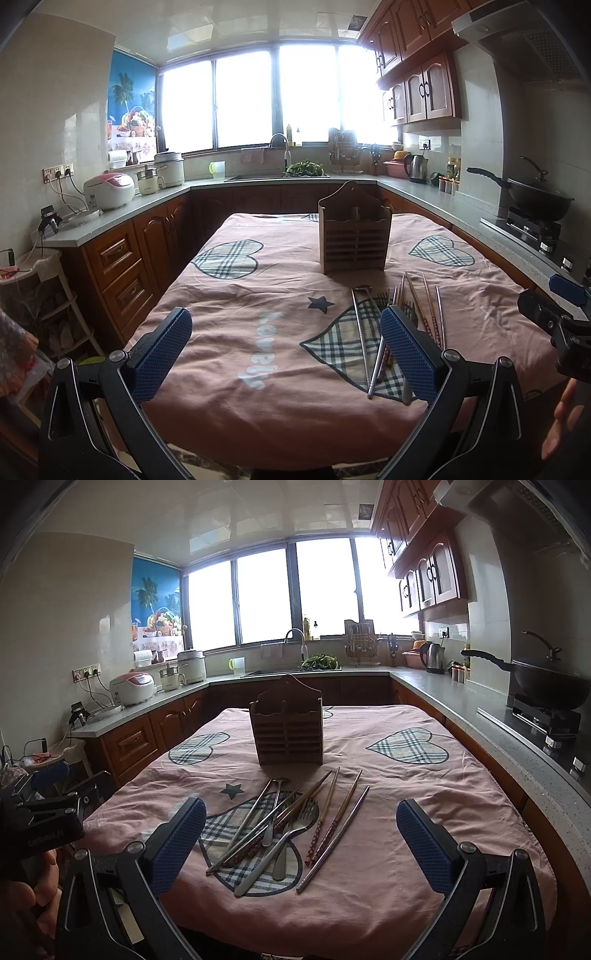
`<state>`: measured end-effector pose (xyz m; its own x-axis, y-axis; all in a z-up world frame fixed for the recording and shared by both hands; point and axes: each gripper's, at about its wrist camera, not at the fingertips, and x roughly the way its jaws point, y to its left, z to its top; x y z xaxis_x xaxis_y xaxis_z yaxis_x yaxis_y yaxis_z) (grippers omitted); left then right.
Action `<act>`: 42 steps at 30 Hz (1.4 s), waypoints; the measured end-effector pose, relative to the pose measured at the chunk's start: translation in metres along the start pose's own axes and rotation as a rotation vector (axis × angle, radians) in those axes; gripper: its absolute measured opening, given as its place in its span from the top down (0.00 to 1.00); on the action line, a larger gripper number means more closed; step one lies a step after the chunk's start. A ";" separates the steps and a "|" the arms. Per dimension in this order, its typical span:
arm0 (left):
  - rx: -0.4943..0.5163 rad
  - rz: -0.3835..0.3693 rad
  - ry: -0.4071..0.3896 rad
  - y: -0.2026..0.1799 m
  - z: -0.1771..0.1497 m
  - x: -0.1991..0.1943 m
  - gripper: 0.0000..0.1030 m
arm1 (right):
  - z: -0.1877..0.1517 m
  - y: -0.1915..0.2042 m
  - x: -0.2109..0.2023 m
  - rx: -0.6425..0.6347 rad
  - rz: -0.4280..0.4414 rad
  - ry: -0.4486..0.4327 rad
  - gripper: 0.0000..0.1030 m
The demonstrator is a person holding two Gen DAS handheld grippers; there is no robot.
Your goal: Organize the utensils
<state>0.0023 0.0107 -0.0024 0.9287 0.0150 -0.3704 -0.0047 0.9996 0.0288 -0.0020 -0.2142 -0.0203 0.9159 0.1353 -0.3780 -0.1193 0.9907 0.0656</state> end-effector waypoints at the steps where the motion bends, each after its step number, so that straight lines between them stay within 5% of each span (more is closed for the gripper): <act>1: 0.000 0.000 0.002 0.000 0.000 0.000 0.00 | 0.000 0.000 0.000 0.000 0.001 0.000 0.00; 22: 0.000 -0.016 0.037 -0.001 -0.002 0.014 0.00 | 0.000 0.001 0.004 0.005 0.001 0.006 0.00; 42: 0.028 -0.096 0.212 -0.019 0.024 0.098 0.00 | 0.018 -0.044 0.067 0.113 0.007 0.141 0.00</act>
<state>0.1022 -0.0074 -0.0167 0.8256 -0.0723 -0.5596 0.0932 0.9956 0.0089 0.0716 -0.2486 -0.0323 0.8514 0.1507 -0.5024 -0.0741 0.9828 0.1692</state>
